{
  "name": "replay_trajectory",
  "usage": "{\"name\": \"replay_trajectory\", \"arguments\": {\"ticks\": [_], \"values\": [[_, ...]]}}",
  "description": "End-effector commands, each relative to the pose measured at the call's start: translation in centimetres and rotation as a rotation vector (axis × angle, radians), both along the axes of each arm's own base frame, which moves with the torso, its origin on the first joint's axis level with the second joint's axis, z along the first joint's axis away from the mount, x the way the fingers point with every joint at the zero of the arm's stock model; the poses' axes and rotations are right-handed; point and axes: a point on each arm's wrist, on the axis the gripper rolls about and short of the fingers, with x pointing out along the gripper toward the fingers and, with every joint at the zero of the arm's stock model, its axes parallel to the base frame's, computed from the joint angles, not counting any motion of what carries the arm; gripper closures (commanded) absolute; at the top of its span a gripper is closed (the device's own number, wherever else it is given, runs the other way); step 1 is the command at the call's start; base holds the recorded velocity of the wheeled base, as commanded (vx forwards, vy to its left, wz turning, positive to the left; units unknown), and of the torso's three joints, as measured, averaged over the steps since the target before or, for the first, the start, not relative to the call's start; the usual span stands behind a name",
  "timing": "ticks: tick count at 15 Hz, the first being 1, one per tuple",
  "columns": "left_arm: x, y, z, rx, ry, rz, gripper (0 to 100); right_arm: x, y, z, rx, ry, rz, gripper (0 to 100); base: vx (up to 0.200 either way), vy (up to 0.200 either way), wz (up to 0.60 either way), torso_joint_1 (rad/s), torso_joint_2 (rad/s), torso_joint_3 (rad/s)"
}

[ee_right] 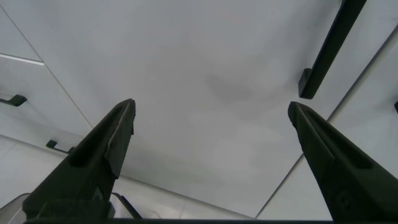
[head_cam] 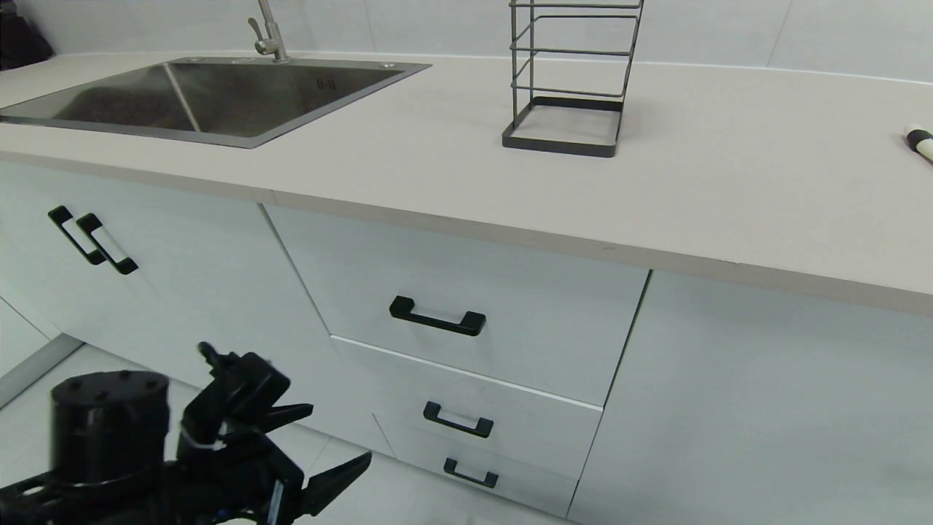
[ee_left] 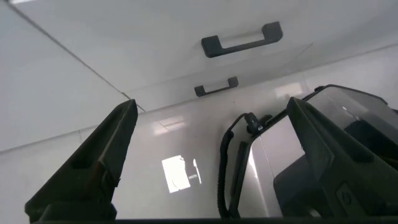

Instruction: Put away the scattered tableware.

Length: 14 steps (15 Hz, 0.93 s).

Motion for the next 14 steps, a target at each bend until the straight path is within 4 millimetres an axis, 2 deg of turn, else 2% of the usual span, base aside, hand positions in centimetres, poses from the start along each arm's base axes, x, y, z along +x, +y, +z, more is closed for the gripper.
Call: {"name": "replay_trajectory", "arguments": {"ticks": [1,3,4,7,8,10,11,13,14], "values": [[-7.2,2.7,1.1,-0.054,-0.189,0.040,0,0.0,0.0,0.0,0.000,0.001,0.000,0,0.000,0.000,0.00,0.000,0.00,0.000],[-10.2,4.0,1.9,-0.074,-0.315,0.110,0,0.0,0.0,0.0,0.000,0.003,0.000,0,0.000,0.000,0.00,0.000,0.00,0.000],[-12.5,4.6,2.1,-0.088,-0.405,0.147,0,0.0,0.0,0.0,0.000,0.001,0.000,0,0.000,0.000,0.00,0.000,0.00,0.000],[-17.1,5.4,0.3,-0.094,-0.498,0.229,0,0.0,0.0,0.0,0.000,0.001,0.000,0,0.000,0.000,0.00,0.000,0.00,0.000],[-18.4,5.5,-1.0,-0.094,-0.503,0.232,0,0.0,0.0,0.0,0.000,0.001,0.000,0,0.000,0.000,0.00,0.000,0.00,0.000],[-18.9,5.6,-2.3,-0.089,-0.465,0.237,0,0.0,0.0,0.0,-0.005,0.003,0.002,0,0.000,0.000,0.00,0.000,0.00,0.000],[-18.9,5.6,-2.1,-0.109,-0.481,0.249,0,0.0,0.0,0.0,-0.003,0.003,0.002,0,0.000,0.000,0.00,0.000,0.00,0.000],[-18.9,5.8,-2.6,-0.046,-0.460,0.396,0,0.0,0.0,0.0,-0.002,0.003,0.000,0,0.000,0.000,0.00,0.000,0.00,0.000],[-19.5,5.7,-2.8,-0.050,-0.518,0.449,0,0.0,0.0,0.0,-0.002,0.003,0.000,0,0.000,0.000,0.00,0.000,0.00,0.000]]}}
